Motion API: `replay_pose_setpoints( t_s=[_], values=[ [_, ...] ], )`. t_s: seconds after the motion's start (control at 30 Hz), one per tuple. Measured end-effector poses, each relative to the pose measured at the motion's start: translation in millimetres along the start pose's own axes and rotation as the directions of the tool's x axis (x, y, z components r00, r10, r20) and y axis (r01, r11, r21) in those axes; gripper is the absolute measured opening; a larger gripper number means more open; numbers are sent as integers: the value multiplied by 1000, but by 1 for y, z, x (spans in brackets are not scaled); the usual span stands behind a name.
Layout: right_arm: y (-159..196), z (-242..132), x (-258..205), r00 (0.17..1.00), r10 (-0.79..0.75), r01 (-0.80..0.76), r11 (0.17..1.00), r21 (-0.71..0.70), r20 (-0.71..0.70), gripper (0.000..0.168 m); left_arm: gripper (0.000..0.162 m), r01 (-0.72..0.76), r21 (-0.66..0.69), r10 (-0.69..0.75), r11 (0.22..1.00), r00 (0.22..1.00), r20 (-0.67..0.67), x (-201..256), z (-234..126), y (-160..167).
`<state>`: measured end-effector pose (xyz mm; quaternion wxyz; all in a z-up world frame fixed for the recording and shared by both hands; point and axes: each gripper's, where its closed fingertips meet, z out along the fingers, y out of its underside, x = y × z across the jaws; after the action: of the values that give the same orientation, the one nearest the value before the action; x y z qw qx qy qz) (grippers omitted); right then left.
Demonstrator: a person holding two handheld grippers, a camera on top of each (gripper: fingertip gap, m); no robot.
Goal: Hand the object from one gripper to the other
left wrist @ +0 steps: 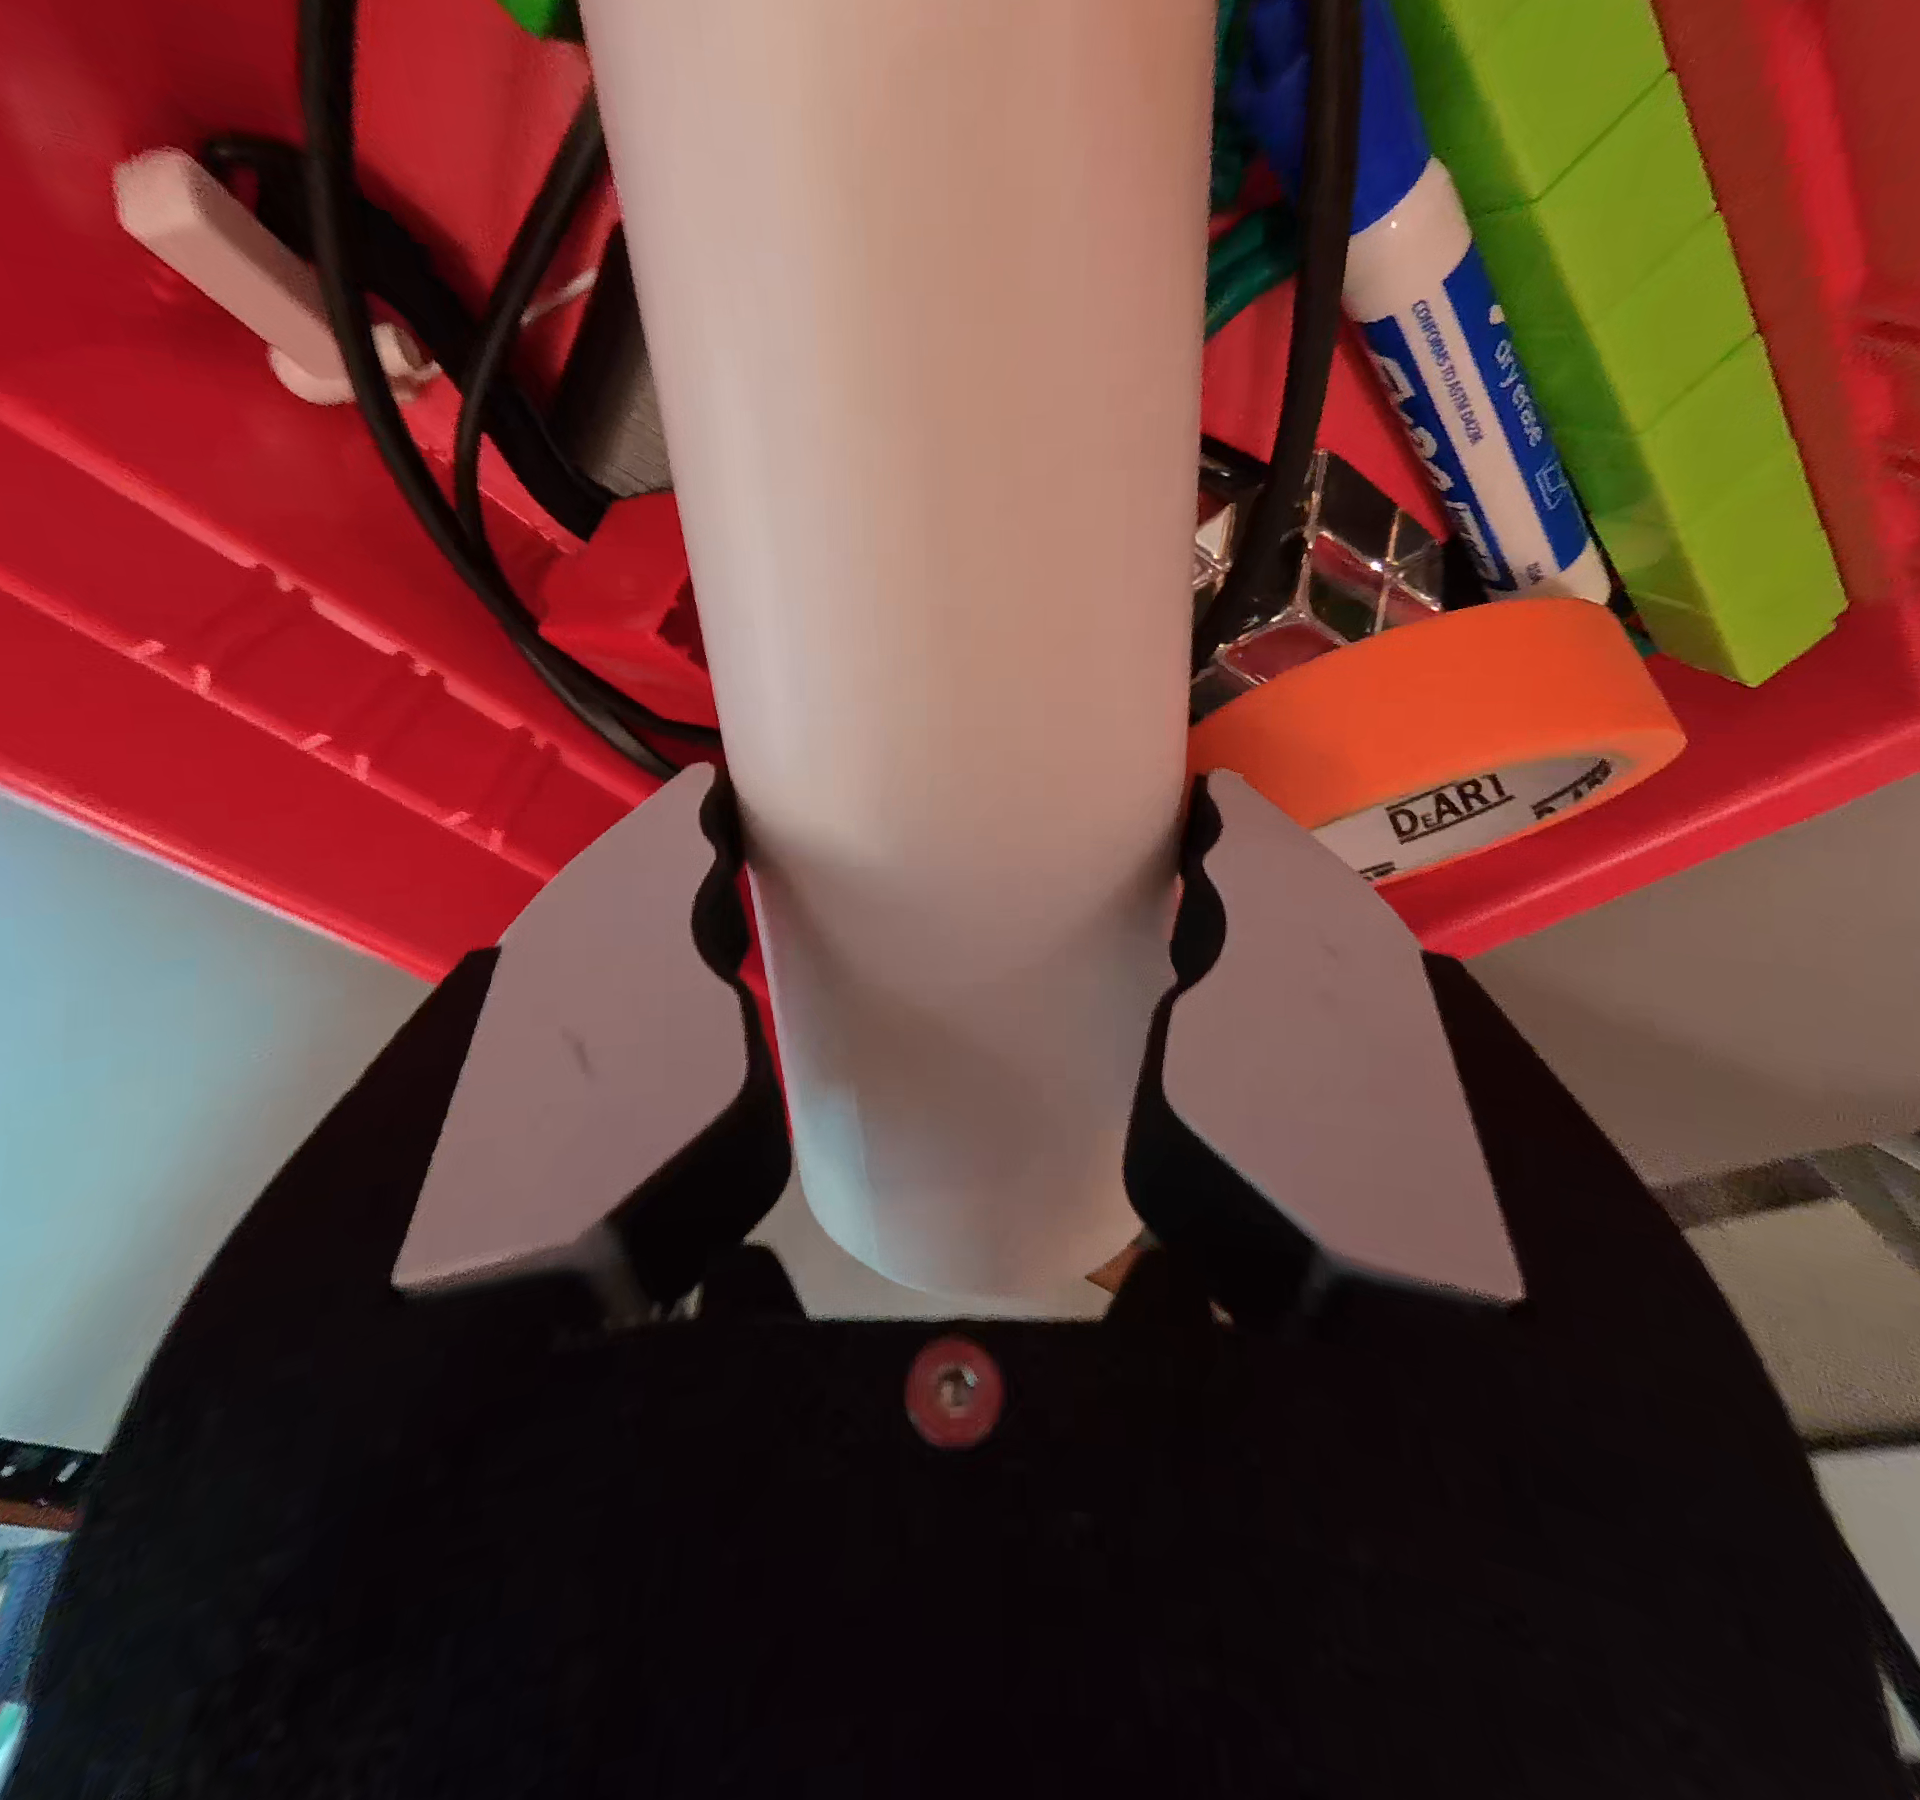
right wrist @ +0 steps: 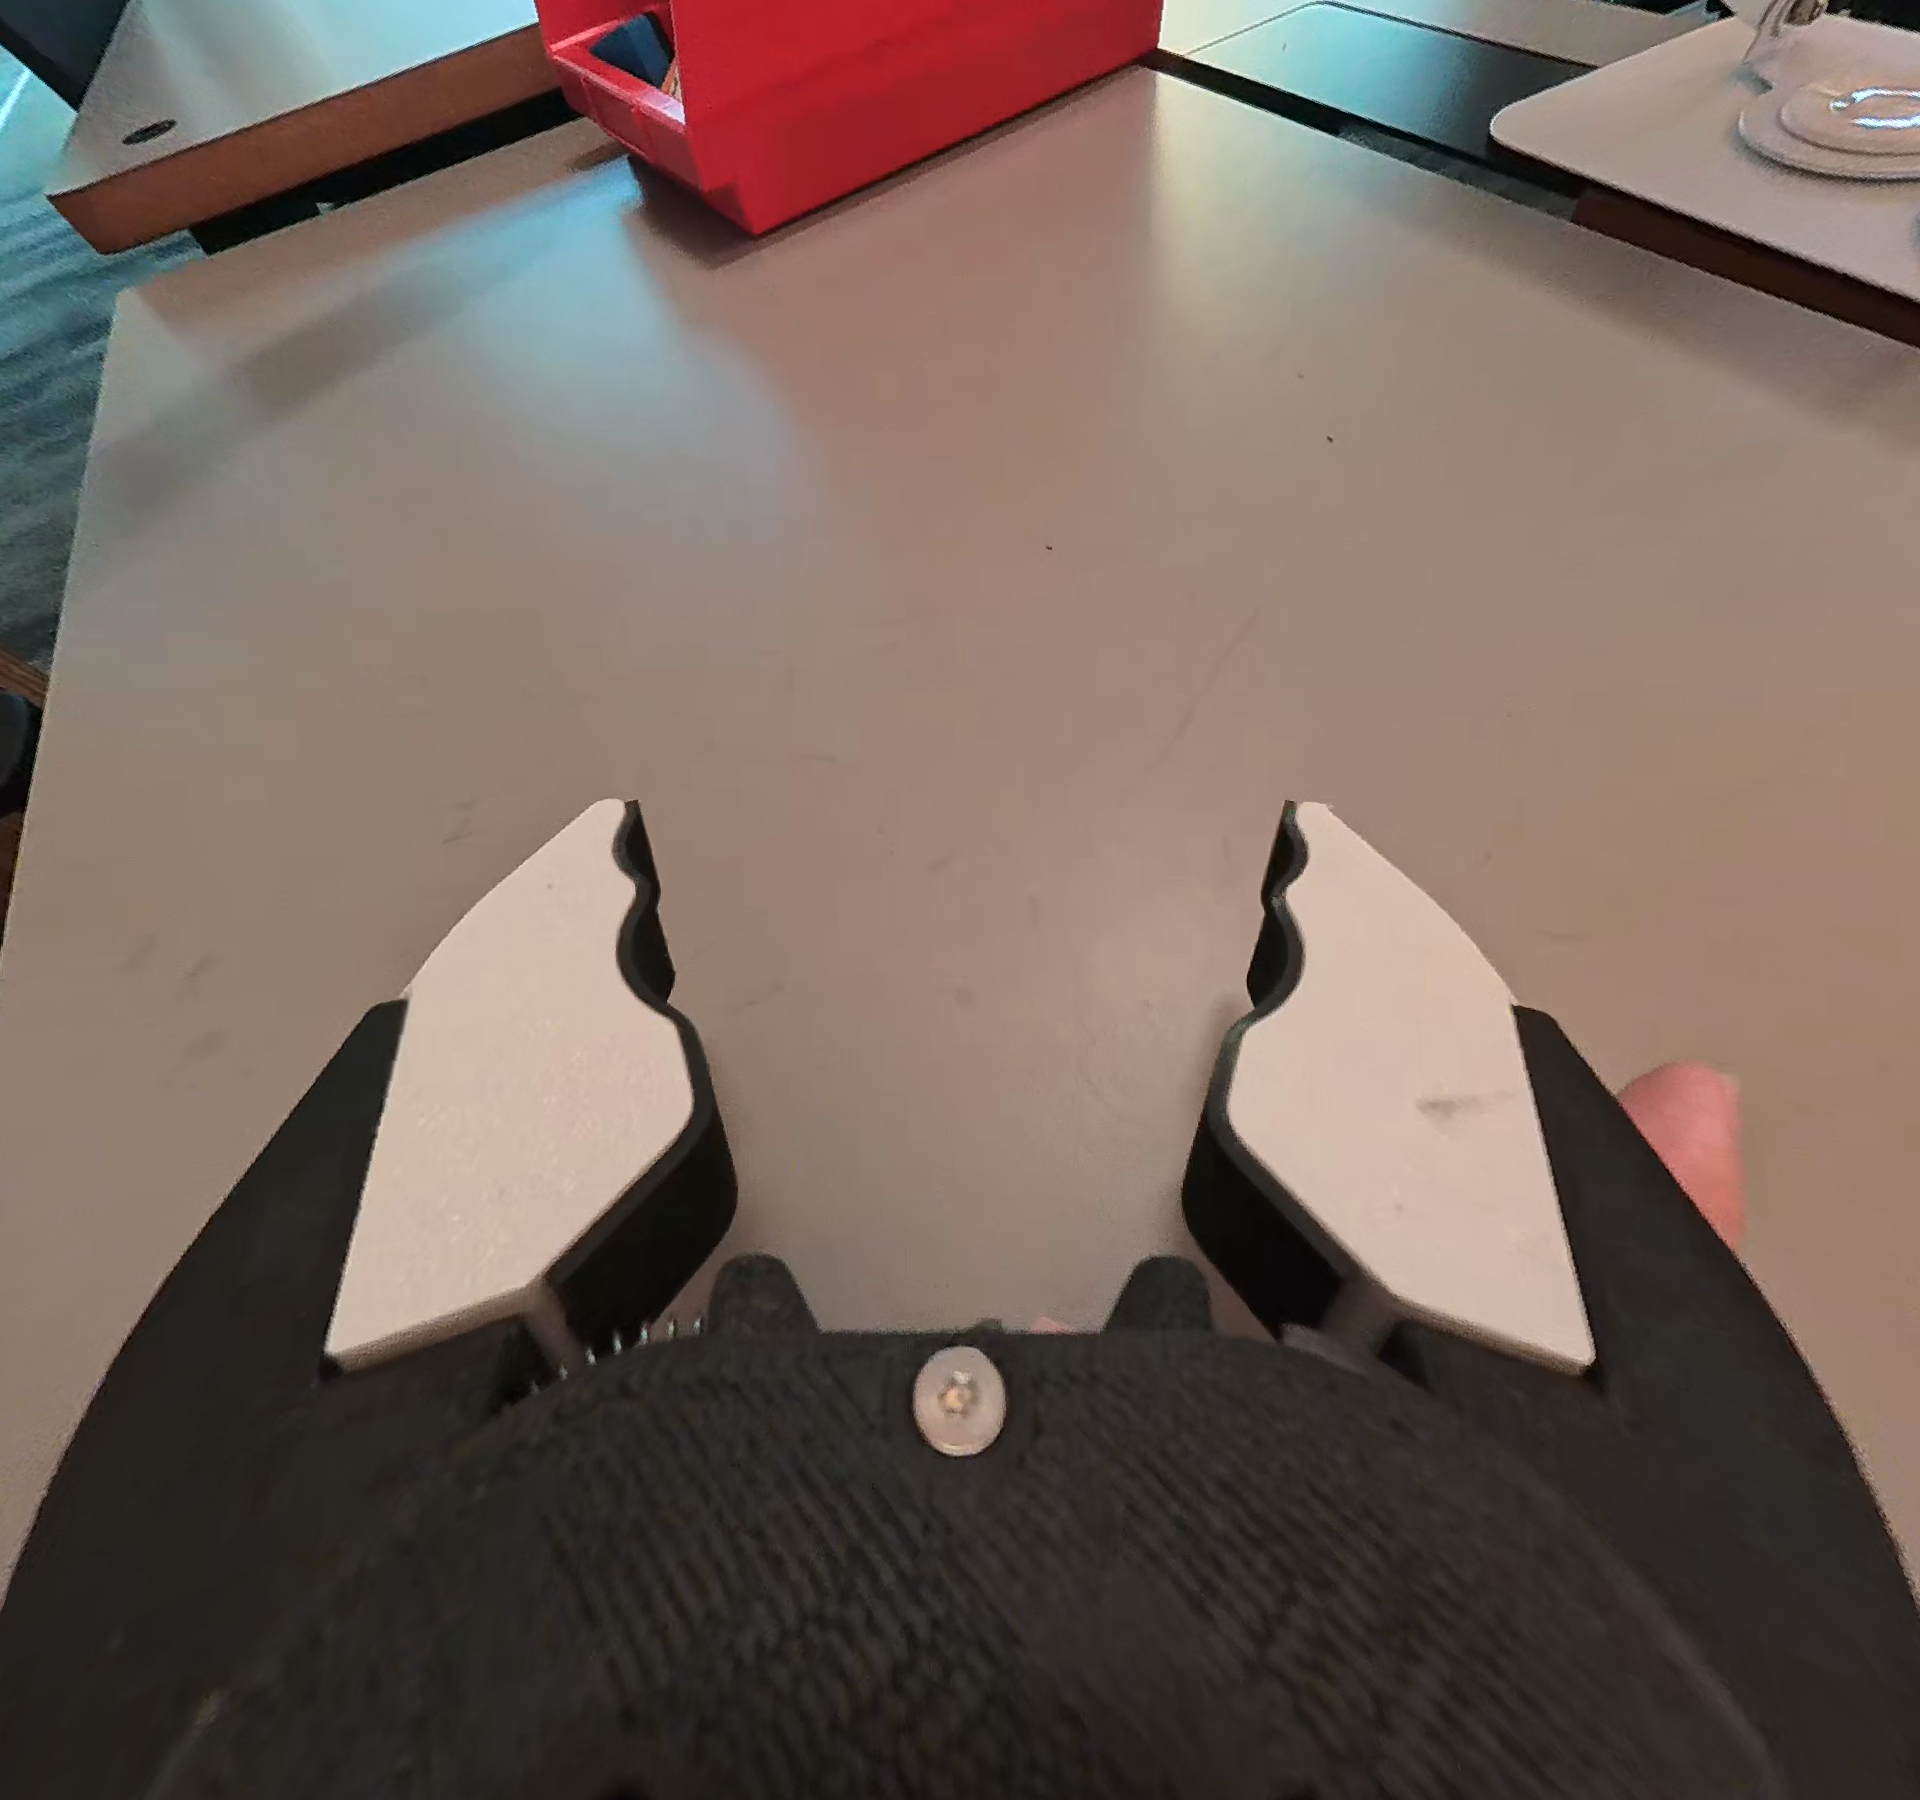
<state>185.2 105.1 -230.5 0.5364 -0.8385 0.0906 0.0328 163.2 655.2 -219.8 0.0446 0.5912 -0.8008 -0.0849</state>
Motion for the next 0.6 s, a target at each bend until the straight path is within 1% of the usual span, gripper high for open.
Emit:
replay_pose_setpoints(
  t_s=[0.1,0.2,0.27,0.37,0.43,0.53,0.6],
  values=[
    [-1,-1,0,1000,-10,10,1000,-8,-11,110,80,-3,73,-1,997,999,54,-1,-8,-3],
    [-4,-6,-1,1000,-19,19,1000,3,-18,110,79,17,166,-27,986,998,61,5,-24,-6],
    [-8,-9,-2,1000,-13,14,1000,21,-16,109,79,13,184,-31,983,994,100,6,-35,-2],
    [-12,-12,-4,999,-28,29,999,26,-18,106,78,6,149,-31,989,986,164,8,-48,8],
    [-10,-14,-3,997,-58,58,998,2,-42,107,78,-17,94,-7,995,971,240,7,-55,15],
    [-10,-17,-4,995,-86,86,996,-8,-56,107,79,-72,0,68,997,937,342,11,-67,22],
    [-13,-18,-7,996,-76,76,997,9,-47,106,79,-118,-32,121,993,911,394,18,-76,21]
  ],
)
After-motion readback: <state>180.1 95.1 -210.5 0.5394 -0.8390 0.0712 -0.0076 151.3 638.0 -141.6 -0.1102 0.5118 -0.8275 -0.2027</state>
